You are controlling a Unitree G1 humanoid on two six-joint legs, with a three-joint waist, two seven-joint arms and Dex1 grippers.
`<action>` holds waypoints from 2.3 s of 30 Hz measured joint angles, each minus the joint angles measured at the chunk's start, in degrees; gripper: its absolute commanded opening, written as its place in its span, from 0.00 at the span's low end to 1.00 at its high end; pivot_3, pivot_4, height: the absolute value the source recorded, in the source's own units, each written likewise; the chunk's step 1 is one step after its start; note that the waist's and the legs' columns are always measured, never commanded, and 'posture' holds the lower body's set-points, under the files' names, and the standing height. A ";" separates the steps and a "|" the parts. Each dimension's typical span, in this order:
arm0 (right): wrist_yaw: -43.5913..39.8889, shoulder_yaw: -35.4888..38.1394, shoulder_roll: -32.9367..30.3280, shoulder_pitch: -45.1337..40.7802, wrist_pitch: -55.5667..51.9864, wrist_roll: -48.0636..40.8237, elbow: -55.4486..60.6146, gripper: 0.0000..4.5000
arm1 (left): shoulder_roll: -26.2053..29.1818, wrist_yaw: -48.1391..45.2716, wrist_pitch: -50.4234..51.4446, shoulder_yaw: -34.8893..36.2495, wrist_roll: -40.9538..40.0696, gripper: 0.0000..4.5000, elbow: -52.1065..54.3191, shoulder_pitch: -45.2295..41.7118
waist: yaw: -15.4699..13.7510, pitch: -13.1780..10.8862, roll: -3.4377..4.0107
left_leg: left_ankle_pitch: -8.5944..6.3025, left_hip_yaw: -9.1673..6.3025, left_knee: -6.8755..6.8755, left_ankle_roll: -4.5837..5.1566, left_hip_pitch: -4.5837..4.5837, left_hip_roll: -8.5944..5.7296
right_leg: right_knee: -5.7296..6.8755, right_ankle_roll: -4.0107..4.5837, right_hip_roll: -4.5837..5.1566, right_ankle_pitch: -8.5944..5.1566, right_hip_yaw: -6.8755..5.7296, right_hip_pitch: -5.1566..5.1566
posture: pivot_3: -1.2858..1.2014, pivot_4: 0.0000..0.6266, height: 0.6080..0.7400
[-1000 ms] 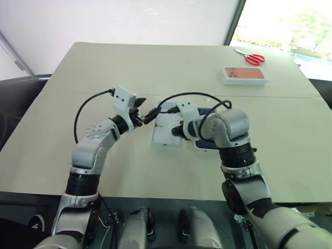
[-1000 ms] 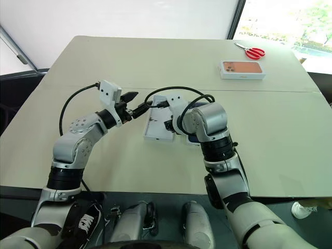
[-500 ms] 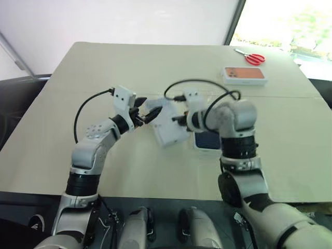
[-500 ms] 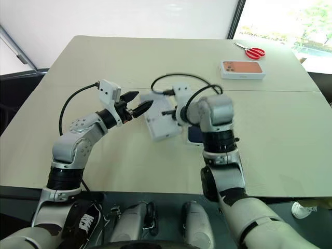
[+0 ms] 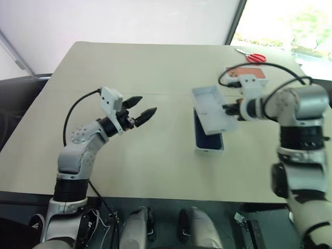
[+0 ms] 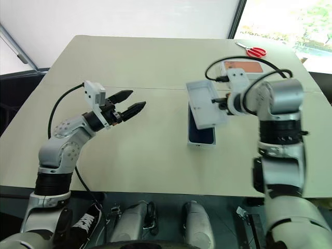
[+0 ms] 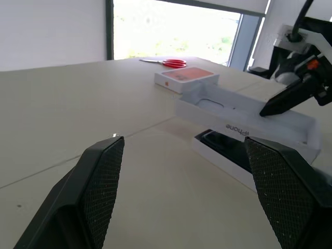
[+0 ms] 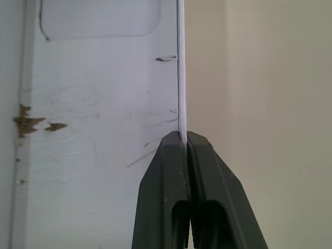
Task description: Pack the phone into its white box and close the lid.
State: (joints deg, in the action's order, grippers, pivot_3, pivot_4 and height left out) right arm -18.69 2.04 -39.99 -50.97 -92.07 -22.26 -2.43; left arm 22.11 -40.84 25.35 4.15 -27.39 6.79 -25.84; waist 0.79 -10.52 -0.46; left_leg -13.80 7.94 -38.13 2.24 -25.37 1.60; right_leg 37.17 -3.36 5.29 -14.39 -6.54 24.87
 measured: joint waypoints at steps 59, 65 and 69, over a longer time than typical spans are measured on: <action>-7.12 -2.80 -6.71 14.68 1.75 -2.53 9.81 0.47 | 1.79 -9.99 -7.32 -7.94 3.73 0.87 2.84 3.20 | -0.23 0.00 0.03 | -0.02 -0.01 -0.09 0.04 0.01 -0.01 | -0.03 0.00 0.06 0.00 0.01 -0.05 | 0.52 0.24 0.99; -6.20 -3.14 -5.83 15.31 1.69 -2.25 11.33 0.01 | 1.27 -9.02 -7.21 -7.92 3.94 0.87 2.84 3.19 | -0.18 0.01 0.02 | -0.02 -0.01 -0.10 0.04 0.03 0.00 | -0.02 -0.01 0.04 0.00 0.00 -0.08 | 0.52 0.24 0.99; -5.92 -3.32 -5.82 15.22 2.03 -1.77 11.14 0.01 | 1.28 -8.69 -6.82 -7.91 3.84 0.87 2.84 3.19 | -0.18 0.01 0.01 | -0.02 -0.01 -0.10 0.04 0.03 0.00 | -0.02 -0.01 0.04 0.00 0.00 -0.08 | 0.52 0.24 0.99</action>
State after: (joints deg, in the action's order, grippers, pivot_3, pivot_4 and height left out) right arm -24.60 -1.28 -45.81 -35.75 -90.04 -24.03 8.71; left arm 23.40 -49.53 18.53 -3.76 -23.54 9.63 -22.65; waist 0.61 -10.51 -0.45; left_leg -13.82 7.93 -38.23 2.27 -25.34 1.60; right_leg 37.15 -3.37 5.33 -14.39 -6.53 24.79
